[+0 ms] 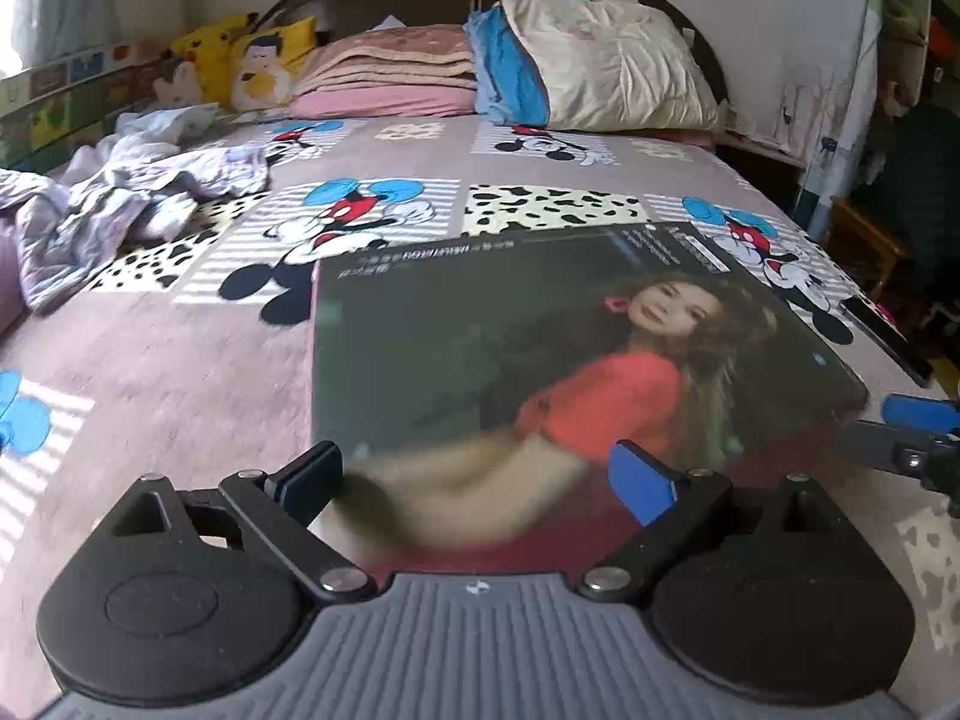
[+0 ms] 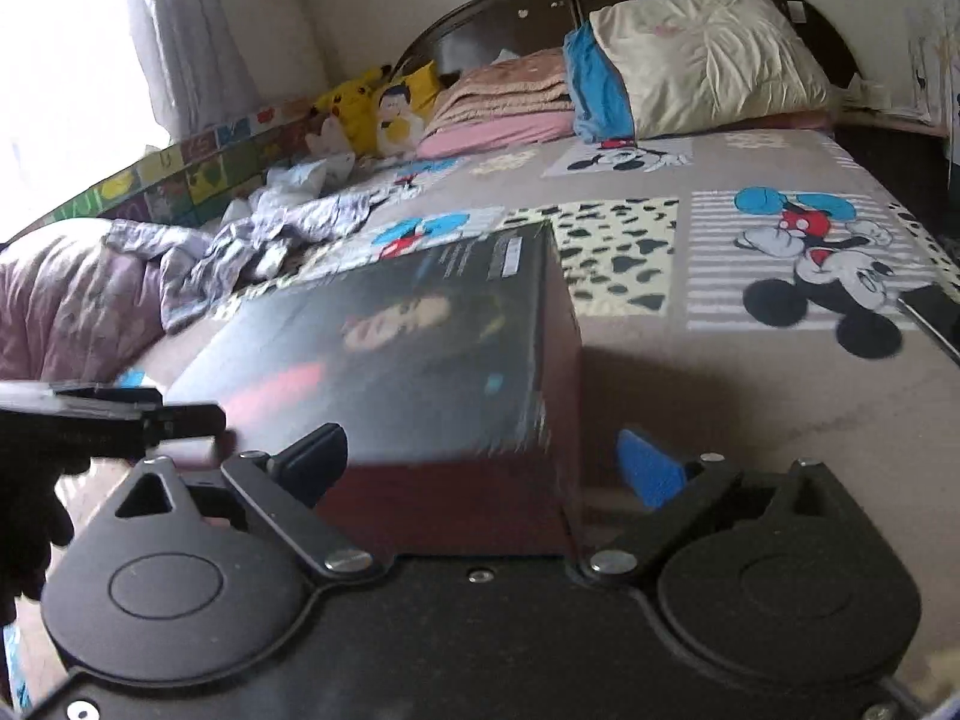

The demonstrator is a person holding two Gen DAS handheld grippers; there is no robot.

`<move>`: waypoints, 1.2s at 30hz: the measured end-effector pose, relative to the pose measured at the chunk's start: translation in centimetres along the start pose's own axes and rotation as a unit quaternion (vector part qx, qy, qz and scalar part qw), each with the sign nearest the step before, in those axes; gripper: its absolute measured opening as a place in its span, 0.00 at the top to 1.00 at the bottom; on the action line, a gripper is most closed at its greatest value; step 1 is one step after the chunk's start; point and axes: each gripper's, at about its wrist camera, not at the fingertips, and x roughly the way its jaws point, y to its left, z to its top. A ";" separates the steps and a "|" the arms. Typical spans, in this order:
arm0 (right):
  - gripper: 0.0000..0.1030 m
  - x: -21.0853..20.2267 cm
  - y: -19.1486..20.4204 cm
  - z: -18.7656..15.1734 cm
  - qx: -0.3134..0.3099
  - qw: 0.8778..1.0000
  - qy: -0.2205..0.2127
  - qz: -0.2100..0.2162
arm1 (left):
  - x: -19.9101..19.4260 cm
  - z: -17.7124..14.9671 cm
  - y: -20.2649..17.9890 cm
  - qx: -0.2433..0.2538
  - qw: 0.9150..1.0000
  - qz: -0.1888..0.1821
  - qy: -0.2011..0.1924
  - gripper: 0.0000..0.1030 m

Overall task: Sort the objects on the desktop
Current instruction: 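Carry the lid over the pink box and lower it onto the box with both grippers, then open both grippers and pull them back from the closed box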

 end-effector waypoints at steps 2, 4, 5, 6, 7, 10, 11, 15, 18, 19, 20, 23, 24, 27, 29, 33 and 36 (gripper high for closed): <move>0.02 -0.9 0.5 -0.4 0.005 1.000 0.000 0.004 | -1.3 -1.1 -0.1 -0.002 1.000 0.005 0.001 0.07; 0.02 -2.6 0.7 -1.1 0.013 1.000 0.000 0.013 | -2.9 -2.2 0.0 -0.014 1.000 0.006 0.000 0.07; 0.02 -3.5 0.9 -1.4 0.016 1.000 -0.002 0.015 | -3.7 -2.8 0.1 -0.020 1.000 0.008 -0.001 0.07; 0.02 -4.3 1.0 -1.7 0.020 1.000 -0.003 0.015 | -4.6 -3.4 0.1 -0.026 1.000 0.010 -0.001 0.07; 0.01 -5.3 1.1 -2.1 0.026 0.999 -0.001 0.017 | -5.5 -4.0 0.1 -0.030 0.999 0.015 -0.002 0.07; 0.01 -7.6 2.0 -2.9 0.033 0.999 0.001 0.026 | -8.1 -5.5 0.0 -0.043 0.999 0.025 -0.004 0.07; 0.01 -8.4 2.4 -3.2 0.034 0.999 0.001 0.025 | -9.1 -6.0 0.0 -0.049 0.998 0.028 -0.004 0.07; 0.01 -11.3 3.9 -4.1 0.049 0.998 0.027 0.003 | -13.2 -7.8 -0.3 -0.072 0.997 0.028 -0.006 0.07; 0.01 -13.4 4.7 -4.7 0.062 0.997 0.035 0.012 | -15.9 -8.7 -0.7 -0.078 0.997 0.021 -0.006 0.07; 0.01 -14.1 5.0 -4.9 0.065 0.997 0.035 0.014 | -16.8 -8.9 -0.9 -0.076 0.997 0.019 -0.006 0.07; 0.01 -14.8 5.4 -5.1 0.065 0.997 0.034 0.015 | -17.5 -9.0 -1.1 -0.072 0.997 0.020 -0.006 0.07; 0.01 -16.6 6.6 -5.3 0.060 0.998 0.035 0.005 | -20.0 -9.4 -1.8 -0.059 0.998 0.015 -0.011 0.07; 0.01 -17.1 6.9 -5.3 0.057 0.998 0.039 -0.004 | -20.8 -9.5 -2.0 -0.056 0.998 0.014 -0.014 0.07; 0.01 -18.7 8.2 -5.2 0.037 0.998 0.046 -0.036 | -23.0 -10.1 -2.6 -0.050 0.998 0.005 -0.022 0.07; 0.01 -19.6 9.0 -5.3 0.018 0.997 0.043 -0.057 | -24.2 -10.5 -2.9 -0.046 0.999 0.000 -0.025 0.07; 0.01 -20.9 9.7 -5.9 0.004 0.995 0.049 -0.091 | -26.0 -11.3 -3.4 -0.042 0.999 -0.008 -0.025 0.07; 0.01 -21.6 9.9 -6.7 0.006 0.992 0.063 -0.111 | -27.2 -11.9 -4.0 -0.039 0.999 -0.010 -0.026 0.07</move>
